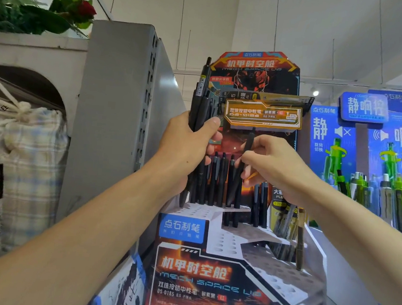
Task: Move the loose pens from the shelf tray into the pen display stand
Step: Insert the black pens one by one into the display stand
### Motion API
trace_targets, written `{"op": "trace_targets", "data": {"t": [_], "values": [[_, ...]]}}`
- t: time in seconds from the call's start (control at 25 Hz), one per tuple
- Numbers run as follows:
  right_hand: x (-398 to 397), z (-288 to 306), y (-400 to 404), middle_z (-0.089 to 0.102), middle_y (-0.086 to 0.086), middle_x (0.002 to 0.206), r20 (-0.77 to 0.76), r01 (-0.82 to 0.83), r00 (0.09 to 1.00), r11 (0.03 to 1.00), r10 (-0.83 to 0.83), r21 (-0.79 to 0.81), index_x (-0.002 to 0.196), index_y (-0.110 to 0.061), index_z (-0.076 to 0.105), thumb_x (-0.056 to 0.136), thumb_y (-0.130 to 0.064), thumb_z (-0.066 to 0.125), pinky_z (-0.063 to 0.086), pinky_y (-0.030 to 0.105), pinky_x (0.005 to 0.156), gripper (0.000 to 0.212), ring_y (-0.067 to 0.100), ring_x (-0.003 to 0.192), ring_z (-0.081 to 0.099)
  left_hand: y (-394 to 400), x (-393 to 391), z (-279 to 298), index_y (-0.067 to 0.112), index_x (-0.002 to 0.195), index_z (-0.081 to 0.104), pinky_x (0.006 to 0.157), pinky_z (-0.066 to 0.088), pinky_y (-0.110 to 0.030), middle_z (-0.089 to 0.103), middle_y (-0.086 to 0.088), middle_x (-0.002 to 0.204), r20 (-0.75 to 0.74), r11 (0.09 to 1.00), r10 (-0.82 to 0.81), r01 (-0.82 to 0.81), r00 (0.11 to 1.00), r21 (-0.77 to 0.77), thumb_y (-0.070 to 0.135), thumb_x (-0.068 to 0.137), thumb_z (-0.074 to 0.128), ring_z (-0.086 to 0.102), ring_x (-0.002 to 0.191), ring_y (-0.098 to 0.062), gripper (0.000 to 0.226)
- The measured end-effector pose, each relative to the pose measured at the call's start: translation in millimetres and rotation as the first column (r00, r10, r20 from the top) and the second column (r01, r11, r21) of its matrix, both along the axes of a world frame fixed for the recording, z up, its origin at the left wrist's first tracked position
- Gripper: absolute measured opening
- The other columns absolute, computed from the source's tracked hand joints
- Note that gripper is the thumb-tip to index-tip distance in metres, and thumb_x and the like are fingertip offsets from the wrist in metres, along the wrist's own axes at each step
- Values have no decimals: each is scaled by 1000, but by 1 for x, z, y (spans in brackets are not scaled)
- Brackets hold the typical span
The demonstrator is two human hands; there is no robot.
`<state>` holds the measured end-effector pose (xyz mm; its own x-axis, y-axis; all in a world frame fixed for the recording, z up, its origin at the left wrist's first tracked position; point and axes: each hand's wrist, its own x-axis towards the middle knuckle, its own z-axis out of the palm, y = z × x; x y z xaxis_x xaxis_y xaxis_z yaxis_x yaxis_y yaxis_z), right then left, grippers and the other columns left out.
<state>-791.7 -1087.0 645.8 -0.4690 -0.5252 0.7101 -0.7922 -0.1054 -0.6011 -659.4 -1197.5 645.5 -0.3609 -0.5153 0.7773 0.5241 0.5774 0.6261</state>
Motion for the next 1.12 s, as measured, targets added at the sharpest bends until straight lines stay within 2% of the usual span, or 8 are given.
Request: {"op": "trace_targets", "data": {"t": [0.24,0.32,0.52,0.68,0.8,0.88,1.04,1.12], "values": [[-12,-4,-13,76,9,88,-47,62,997,998,-62,2,104,-11,62,101,-13,49,62,32,58,14,18,63,70,0,2,0,10,114,69,48,46,-10,65,11,65,9,1000,11,-11,1000,-22,27,102,56,57,48,2,25],[-14,-5,-16,76,9,88,-24,47,999,999,-47,16,106,-11,63,102,-14,49,62,32,58,15,17,63,70,0,3,0,10,114,69,48,46,-10,66,10,68,12,999,5,-5,1000,-32,28,102,56,58,49,2,25],[-16,0,-19,75,16,91,-23,68,998,995,-66,75,109,-9,62,102,-15,50,63,35,61,16,19,64,71,1,2,-1,17,119,62,55,51,-14,76,4,94,-4,998,-2,2,1000,-64,27,103,54,61,59,-1,21],[-15,-1,-22,71,15,86,-25,63,998,987,-60,147,104,-6,62,103,-19,52,63,35,59,16,21,63,72,0,3,-2,22,109,63,56,52,-14,76,4,94,-20,999,-5,4,1000,-51,29,102,55,63,60,-1,13],[-12,-2,-23,69,18,82,-27,61,998,985,-58,163,101,-4,64,105,-27,53,64,39,60,25,24,64,75,0,3,-2,20,106,68,57,51,-15,76,4,89,-11,998,10,-11,1000,-55,31,102,55,64,61,-2,18],[-10,-2,-24,72,18,77,-91,137,989,969,-120,205,99,-3,64,106,-30,51,64,39,59,31,25,61,75,0,3,-2,18,108,68,57,52,-15,75,5,87,-16,999,8,-9,1000,-54,32,102,55,65,61,-2,19],[-3,-1,-24,73,12,65,-293,345,922,881,-253,323,86,-1,61,107,-30,42,57,25,46,41,20,46,71,0,2,-2,14,115,65,57,53,-16,73,2,88,-32,999,-9,8,999,-43,31,101,57,64,58,-2,24],[-2,1,-24,71,11,61,-354,411,890,842,-288,349,81,1,61,107,-31,40,53,23,42,47,19,41,68,-1,2,-2,14,116,64,59,55,-19,71,1,87,-42,999,-10,9,999,-30,31,100,58,65,60,-4,25]]}}
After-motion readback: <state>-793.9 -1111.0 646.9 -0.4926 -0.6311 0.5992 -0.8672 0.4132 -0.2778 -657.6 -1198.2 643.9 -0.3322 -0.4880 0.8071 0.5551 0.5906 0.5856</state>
